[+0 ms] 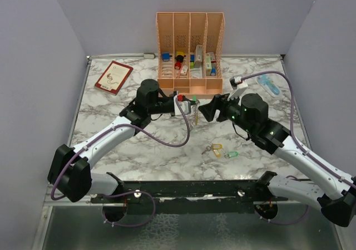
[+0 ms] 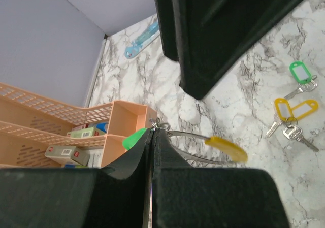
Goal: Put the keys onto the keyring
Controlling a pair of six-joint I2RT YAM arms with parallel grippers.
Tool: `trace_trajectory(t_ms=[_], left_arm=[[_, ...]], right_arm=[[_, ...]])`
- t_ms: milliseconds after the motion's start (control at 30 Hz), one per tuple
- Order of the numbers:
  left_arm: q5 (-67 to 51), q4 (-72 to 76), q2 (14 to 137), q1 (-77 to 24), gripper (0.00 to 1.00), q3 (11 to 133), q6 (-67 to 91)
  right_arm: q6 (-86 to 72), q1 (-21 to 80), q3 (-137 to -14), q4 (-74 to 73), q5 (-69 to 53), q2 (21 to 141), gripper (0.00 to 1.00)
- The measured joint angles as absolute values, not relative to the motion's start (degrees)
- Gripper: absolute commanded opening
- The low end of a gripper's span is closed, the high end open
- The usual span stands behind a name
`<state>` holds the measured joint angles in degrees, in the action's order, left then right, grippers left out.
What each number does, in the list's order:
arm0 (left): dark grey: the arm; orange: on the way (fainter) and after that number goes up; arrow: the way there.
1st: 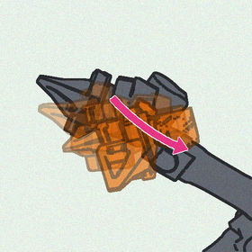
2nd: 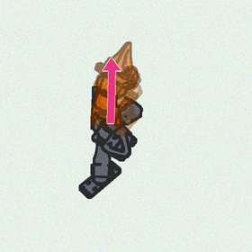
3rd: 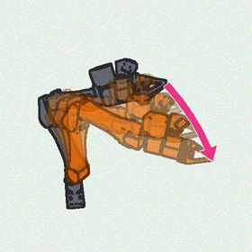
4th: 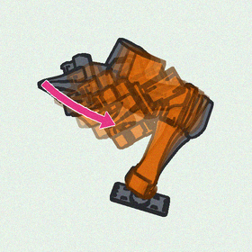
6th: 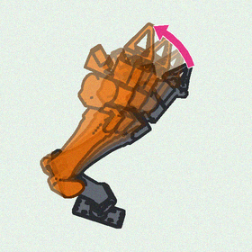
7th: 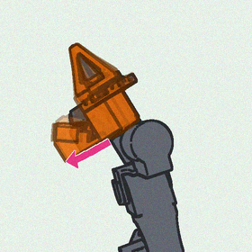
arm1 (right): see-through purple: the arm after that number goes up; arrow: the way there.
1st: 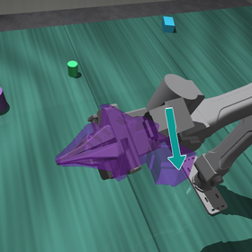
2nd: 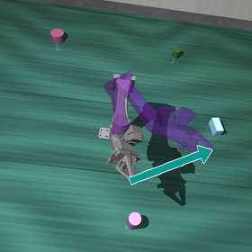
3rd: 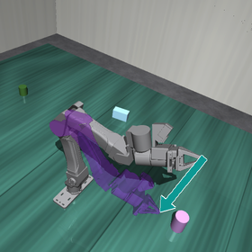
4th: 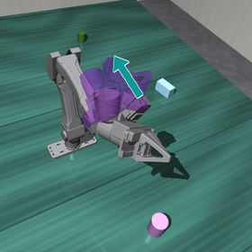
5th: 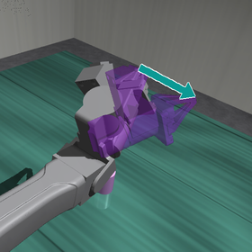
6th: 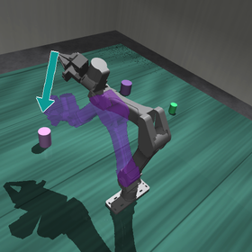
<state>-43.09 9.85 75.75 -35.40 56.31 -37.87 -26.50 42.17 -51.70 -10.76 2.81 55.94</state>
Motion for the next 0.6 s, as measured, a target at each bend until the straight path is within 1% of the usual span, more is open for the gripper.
trace_trajectory(t_ms=[67, 200, 267, 400, 600], left_arm=[[-42.5, 10.0, 75.7, -35.4, 0.0, 55.1, -38.3], [-40.7, 10.2, 75.7, -35.4, 0.0, 52.6, -39.2], [-39.7, 10.3, 75.7, -35.4, 0.0, 51.7, -40.1], [-38.1, 10.7, 75.7, -34.9, 0.0, 50.0, -41.5], [-36.1, 7.9, 74.2, -33.7, 0.0, 46.4, -43.9]], right_arm=[[-26.7, 42.1, -52.9, -14.3, 5.5, 55.8, 0.73], [-28.6, 39.4, -55.9, -23.2, 10.0, 57.0, 0.72], [-30.0, 36.6, -56.3, -26.8, 10.4, 58.1, 0.69], [-32.3, 29.0, -54.5, -33.1, 7.6, 62.1, 0.63], [-33.2, 27.7, -52.4, -37.8, 2.7, 66.9, 0.61]])
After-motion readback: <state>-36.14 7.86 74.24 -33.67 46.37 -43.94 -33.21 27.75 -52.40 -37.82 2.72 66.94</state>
